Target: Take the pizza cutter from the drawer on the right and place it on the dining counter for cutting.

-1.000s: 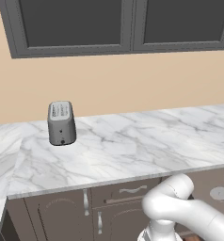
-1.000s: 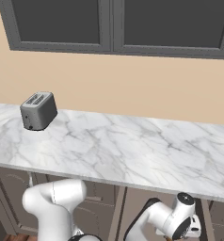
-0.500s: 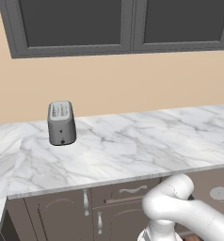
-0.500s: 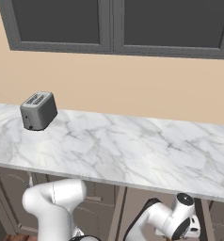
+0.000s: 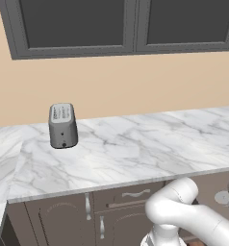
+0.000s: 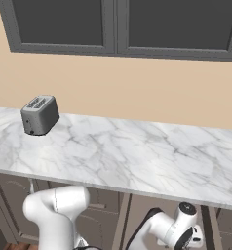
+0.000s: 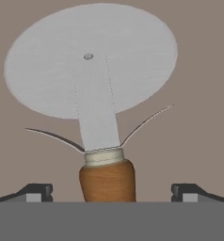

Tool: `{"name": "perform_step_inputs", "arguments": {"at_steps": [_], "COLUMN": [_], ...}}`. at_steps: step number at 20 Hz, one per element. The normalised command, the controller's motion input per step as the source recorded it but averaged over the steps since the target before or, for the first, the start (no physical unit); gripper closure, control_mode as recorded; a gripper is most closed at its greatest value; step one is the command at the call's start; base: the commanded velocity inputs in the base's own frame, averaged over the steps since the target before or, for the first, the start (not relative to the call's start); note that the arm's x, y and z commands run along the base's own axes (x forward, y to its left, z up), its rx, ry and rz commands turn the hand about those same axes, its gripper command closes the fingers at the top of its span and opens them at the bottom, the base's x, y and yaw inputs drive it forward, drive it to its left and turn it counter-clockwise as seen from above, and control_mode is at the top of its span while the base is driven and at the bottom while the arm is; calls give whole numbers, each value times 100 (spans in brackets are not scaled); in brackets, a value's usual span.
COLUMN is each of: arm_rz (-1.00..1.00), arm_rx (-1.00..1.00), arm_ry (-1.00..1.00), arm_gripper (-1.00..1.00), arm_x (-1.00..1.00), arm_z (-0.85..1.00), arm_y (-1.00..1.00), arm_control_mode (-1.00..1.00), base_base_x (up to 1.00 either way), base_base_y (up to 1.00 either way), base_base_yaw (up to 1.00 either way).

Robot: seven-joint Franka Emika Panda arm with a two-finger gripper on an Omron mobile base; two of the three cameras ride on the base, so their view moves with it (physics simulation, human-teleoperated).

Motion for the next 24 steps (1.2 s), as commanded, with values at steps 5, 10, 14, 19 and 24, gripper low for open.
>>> {"name": "perform_step_inputs", "arguments": {"at_steps": [5,10,14,19,24], "arm_rz": [0,0,0,0,0], "arm_rx": [0,0,0,0,0], "arm_ry": [0,0,0,0,0], "arm_gripper": [-100,-100,-100,-100,100], "arm_x": [0,0,0,0,0], "arm_z": [-16,-20,0,0,0], "arm_y": [7,1,0,0,0], "arm_control_mode": [-100,-100,-100,-100,-100], "base_base_x": [0,0,0,0,0], "base_base_y": [0,0,0,0,0], "base_base_yaw": [0,0,0,0,0]}}
